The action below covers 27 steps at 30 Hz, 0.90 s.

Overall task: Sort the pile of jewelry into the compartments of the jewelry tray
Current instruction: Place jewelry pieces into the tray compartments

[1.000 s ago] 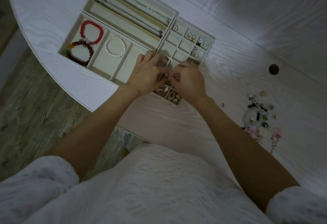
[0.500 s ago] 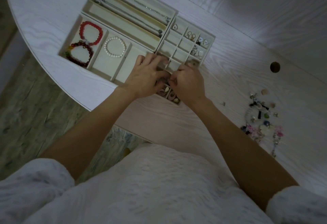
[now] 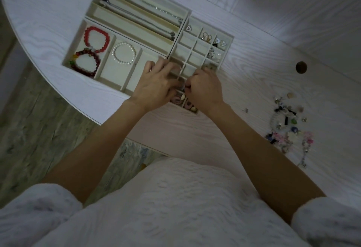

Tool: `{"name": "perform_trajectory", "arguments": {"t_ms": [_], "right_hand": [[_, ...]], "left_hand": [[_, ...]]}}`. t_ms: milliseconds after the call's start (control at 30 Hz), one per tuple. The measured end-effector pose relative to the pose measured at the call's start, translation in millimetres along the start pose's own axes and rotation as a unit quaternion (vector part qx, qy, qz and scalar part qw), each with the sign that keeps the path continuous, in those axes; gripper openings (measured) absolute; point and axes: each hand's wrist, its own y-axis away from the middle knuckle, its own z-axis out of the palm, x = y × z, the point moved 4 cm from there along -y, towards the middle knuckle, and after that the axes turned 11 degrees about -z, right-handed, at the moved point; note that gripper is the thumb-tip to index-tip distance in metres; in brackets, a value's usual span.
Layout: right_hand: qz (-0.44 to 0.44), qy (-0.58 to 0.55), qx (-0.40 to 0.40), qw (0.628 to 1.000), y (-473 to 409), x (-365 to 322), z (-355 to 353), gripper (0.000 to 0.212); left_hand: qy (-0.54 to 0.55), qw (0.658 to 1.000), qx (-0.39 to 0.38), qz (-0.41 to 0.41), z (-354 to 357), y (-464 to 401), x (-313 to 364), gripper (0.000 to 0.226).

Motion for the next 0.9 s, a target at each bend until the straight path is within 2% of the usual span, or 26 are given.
{"name": "perform_trajectory", "arguments": {"t_ms": [167, 267, 367, 433, 500, 567, 700, 767, 867, 900], "right_hand": [[-0.005, -0.087, 0.080, 0.993, 24, 11, -13, 0.019], [-0.015, -0.097, 0.125, 0.987, 57, 26, -23, 0.015], [0.012, -0.094, 0.118, 0.989, 98, 45, -25, 0.013], [0.034, -0.101, 0.100, 0.989, 125, 56, -20, 0.013], [0.081, -0.111, 0.091, 0.986, 155, 73, -10, 0.014], [0.161, -0.123, 0.108, 0.973, 184, 94, 0, 0.016], [0.333, -0.125, 0.185, 0.916, 236, 133, 1, 0.020], [0.371, -0.096, 0.209, 0.900, 249, 156, -1, 0.022], [0.378, -0.029, 0.163, 0.911, 249, 188, 4, 0.037], [0.378, -0.021, 0.147, 0.914, 245, 194, 5, 0.037]], "left_hand": [[-0.007, 1.000, 0.010, -0.010, 0, 4, 2, 0.028], [0.022, 0.999, 0.037, -0.030, -2, 8, 8, 0.026], [0.055, 0.997, 0.035, -0.043, 1, 13, 36, 0.027], [0.063, 0.997, 0.002, -0.052, 12, 17, 59, 0.035], [0.063, 0.995, -0.041, -0.068, 24, 19, 77, 0.044], [0.062, 0.993, -0.056, -0.087, 30, 16, 87, 0.041], [0.050, 0.988, -0.034, -0.141, 27, 9, 94, 0.037], [0.051, 0.988, -0.012, -0.147, 23, 9, 94, 0.037], [0.040, 0.988, -0.012, -0.146, 18, 5, 94, 0.038], [0.037, 0.988, -0.020, -0.150, 17, 3, 94, 0.038]]}}
